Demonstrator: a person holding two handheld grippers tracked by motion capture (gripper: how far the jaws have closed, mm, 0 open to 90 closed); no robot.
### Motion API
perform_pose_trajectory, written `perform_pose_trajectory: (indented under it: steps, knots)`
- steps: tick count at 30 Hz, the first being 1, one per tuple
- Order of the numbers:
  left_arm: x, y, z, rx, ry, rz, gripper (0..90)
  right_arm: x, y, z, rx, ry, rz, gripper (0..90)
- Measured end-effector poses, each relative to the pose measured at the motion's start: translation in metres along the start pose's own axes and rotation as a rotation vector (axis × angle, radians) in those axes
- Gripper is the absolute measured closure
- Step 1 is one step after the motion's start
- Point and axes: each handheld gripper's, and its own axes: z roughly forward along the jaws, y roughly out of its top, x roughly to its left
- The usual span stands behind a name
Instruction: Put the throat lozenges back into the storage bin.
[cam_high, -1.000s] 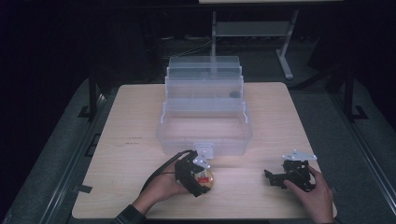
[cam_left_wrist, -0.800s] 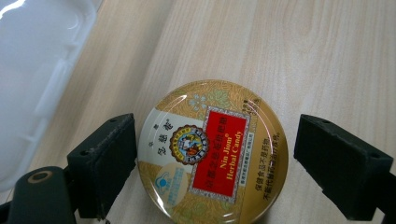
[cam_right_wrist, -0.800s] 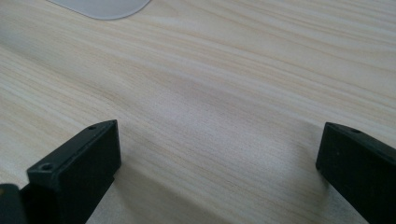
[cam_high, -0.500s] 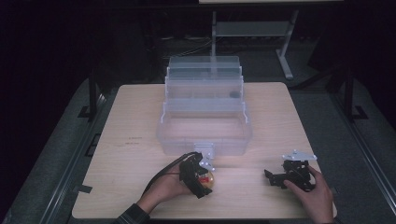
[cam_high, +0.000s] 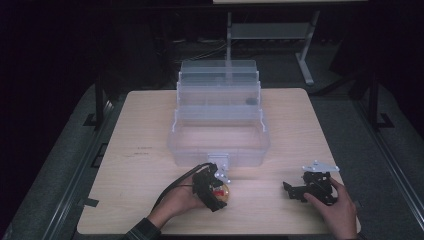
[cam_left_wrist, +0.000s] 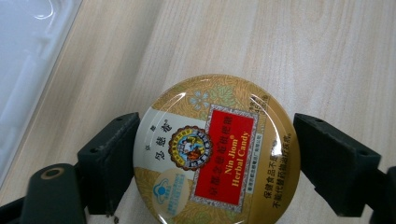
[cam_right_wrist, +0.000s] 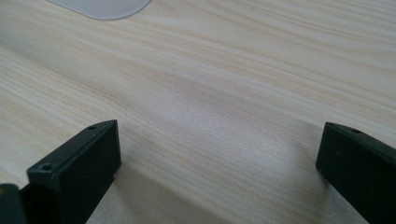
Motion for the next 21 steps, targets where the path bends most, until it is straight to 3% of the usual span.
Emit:
perform_pose_trajectory:
  steps: [21]
  knots:
    - [0.0018,-0.0023,-0.0048,-0.004,-0.010,-0.012,19.6,0.0000,0.0000,0.0000,0.000,0.000,0.000,0.0]
